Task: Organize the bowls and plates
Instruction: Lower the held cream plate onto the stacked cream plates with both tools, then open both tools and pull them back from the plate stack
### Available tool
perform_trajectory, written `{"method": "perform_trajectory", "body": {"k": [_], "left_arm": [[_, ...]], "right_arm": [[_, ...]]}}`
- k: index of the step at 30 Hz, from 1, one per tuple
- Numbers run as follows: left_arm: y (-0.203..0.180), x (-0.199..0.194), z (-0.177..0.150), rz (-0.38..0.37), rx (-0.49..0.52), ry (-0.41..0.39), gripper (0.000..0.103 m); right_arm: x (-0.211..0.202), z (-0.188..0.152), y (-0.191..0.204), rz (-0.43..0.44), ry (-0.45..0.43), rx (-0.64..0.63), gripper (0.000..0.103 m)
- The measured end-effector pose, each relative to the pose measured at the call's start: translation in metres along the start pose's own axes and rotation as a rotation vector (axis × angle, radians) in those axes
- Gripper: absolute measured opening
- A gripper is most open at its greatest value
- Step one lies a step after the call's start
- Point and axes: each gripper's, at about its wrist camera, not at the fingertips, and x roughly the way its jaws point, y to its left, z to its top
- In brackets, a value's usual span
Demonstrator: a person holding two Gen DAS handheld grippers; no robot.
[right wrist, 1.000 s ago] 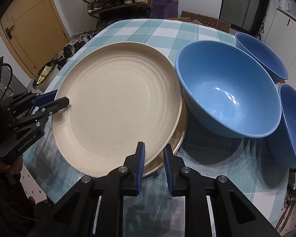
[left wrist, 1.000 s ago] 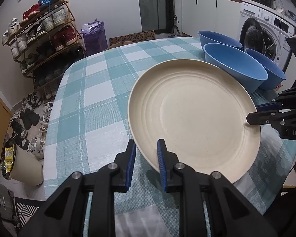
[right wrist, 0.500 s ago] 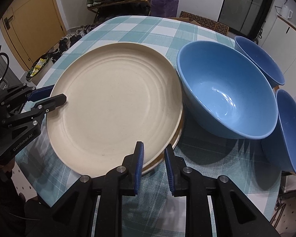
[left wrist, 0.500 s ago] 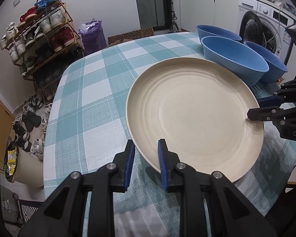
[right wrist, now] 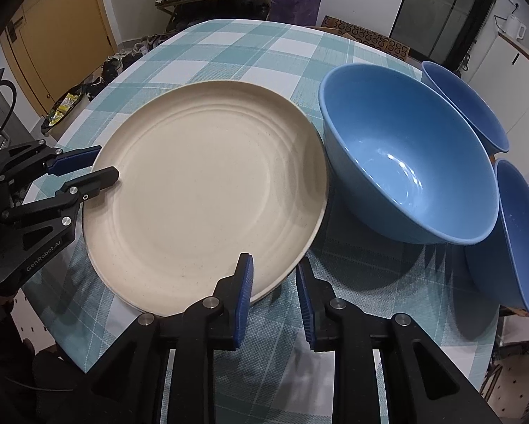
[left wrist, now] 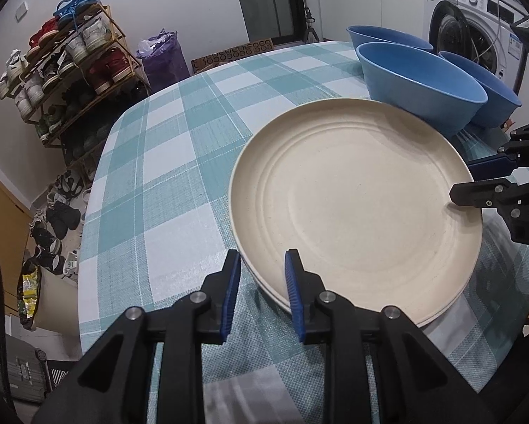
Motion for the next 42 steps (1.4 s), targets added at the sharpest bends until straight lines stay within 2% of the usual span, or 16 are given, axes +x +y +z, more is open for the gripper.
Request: {"method": "perform_trajectory", "body": {"k": [7,10,15,18,23,28,33,34,35,37,40,42], "left_arm": [[-0.001,0.001,0.000,-0.007,0.004,0.006,0.030],[-0.001,0.001,0.000,-0.008,0.004,0.007,0.036],[0.002,0.002,-0.001,-0.013,-0.007,0.009,0.039],[0.003,0.001,-0.001,-0.015,-0.012,0.009,0.045],[0.008,-0.004,0.000,-0.031,-0.032,-0.008,0.049],[0.010,-0.015,0.002,-0.049,-0.049,-0.041,0.051],[0.008,-0.029,0.005,-0.066,-0.063,-0.084,0.063],[0.007,-0.031,0.006,-0.065,-0.065,-0.089,0.072],[0.006,-0.034,0.007,-0.061,-0.066,-0.095,0.081],[0.002,-0.040,0.007,-0.071,-0.058,-0.119,0.085],[-0.001,-0.048,0.009,-0.097,-0.058,-0.146,0.096],[-0.002,-0.053,0.010,-0.115,-0.059,-0.160,0.097]], "right_arm": [[0.001,0.000,0.001,-0.004,0.000,-0.010,0.026],[0.002,0.000,0.001,0.014,0.001,-0.013,0.032],[0.004,-0.001,-0.003,0.038,0.003,-0.007,0.033],[0.004,-0.001,-0.004,0.043,0.001,-0.008,0.034],[-0.001,-0.002,-0.009,0.106,-0.014,0.008,0.044],[-0.013,-0.001,-0.010,0.132,-0.054,0.001,0.056],[-0.034,0.000,-0.009,0.151,-0.137,-0.017,0.074],[-0.040,0.000,-0.009,0.150,-0.154,-0.018,0.079],[-0.044,0.000,-0.010,0.147,-0.169,-0.019,0.080],[-0.051,-0.001,-0.011,0.148,-0.193,-0.021,0.082],[-0.062,-0.003,-0.015,0.144,-0.226,-0.018,0.085],[-0.067,-0.004,-0.018,0.145,-0.240,-0.012,0.090]]}}
